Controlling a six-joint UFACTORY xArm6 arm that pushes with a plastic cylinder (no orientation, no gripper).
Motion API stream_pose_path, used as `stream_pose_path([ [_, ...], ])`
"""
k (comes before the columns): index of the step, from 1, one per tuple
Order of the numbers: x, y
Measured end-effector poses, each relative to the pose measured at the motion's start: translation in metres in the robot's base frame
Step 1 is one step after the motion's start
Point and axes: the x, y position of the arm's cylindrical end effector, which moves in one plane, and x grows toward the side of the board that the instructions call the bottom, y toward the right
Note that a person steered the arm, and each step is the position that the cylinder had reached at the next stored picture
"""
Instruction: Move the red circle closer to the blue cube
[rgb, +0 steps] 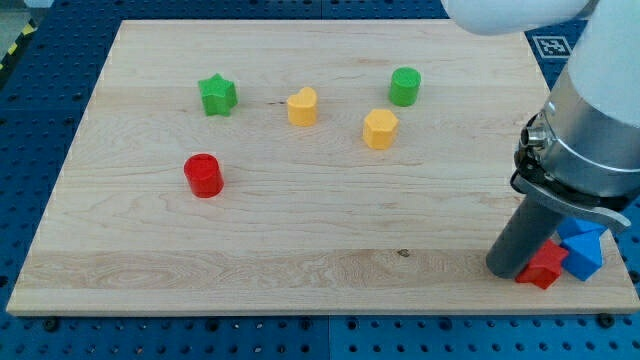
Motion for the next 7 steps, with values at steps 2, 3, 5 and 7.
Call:
stream_pose_path([
  [2, 0.000, 0.002],
  [3, -0.006, -0.068],
  [5, -0.025, -0.246],
  [7, -0.075, -0.402],
])
